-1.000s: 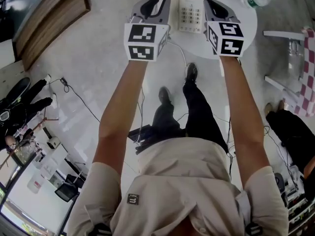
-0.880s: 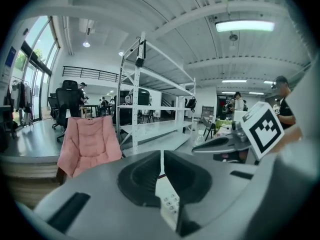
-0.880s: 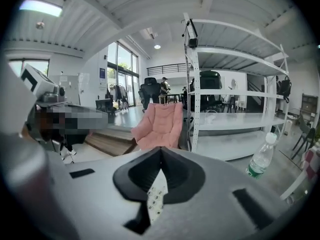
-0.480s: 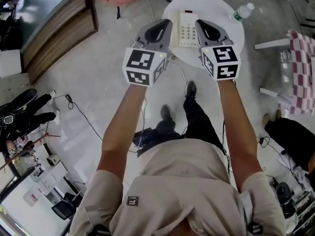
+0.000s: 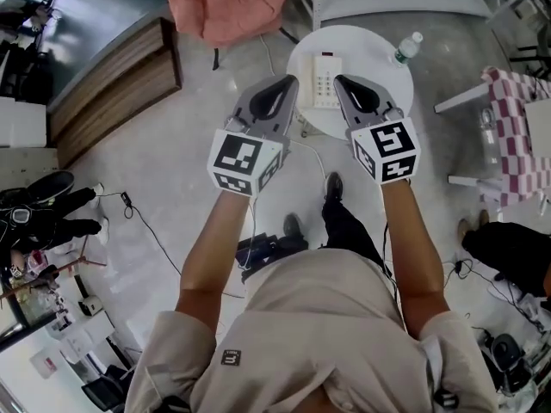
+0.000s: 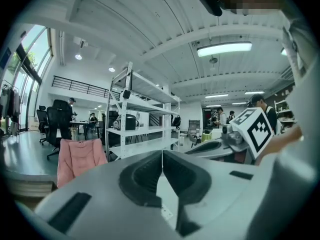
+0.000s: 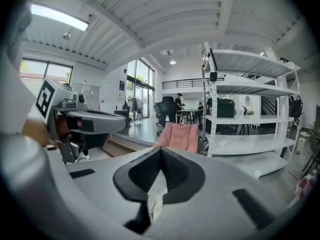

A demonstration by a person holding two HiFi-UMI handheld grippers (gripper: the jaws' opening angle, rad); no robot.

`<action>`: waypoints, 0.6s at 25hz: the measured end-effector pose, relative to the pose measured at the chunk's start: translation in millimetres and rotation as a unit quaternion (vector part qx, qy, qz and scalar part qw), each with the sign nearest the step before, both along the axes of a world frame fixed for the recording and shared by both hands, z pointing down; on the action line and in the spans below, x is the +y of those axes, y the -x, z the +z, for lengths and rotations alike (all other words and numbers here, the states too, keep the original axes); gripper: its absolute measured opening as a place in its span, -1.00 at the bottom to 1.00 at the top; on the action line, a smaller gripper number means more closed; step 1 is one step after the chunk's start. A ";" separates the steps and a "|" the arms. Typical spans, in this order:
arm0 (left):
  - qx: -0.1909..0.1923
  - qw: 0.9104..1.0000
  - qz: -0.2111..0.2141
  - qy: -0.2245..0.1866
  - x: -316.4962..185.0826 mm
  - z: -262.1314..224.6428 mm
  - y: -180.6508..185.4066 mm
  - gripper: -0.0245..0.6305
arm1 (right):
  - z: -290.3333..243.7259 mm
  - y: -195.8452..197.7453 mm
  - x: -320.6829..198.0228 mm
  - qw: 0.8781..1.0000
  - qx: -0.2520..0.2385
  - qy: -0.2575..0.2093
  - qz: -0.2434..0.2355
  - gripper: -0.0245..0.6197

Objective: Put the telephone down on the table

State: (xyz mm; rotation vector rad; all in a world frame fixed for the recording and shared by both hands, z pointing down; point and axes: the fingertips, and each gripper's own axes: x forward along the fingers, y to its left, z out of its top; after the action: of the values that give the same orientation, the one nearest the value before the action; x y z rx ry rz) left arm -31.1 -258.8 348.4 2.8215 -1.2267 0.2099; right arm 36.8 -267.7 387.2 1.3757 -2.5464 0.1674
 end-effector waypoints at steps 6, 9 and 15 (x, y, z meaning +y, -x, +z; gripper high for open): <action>0.006 1.000 0.012 -0.027 28.5 -6.6 10.4 -0.89 | -9.0 10.8 37.8 0.999 0.003 -0.024 -0.032 -0.95; 0.018 0.999 0.017 -0.037 56.5 -40.3 39.9 -0.89 | -41.5 36.8 67.7 0.999 -0.001 -0.025 -0.036 -0.95; 0.025 0.998 0.022 -0.047 79.9 -49.8 68.1 -0.89 | -47.2 56.9 92.6 0.999 -0.004 -0.025 -0.045 -0.95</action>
State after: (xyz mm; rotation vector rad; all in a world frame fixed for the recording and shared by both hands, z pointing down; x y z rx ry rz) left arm -99.2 -178.9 298.6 2.9158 -1.1961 0.0863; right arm -20.1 -175.0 340.1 1.2775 -2.6292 0.0939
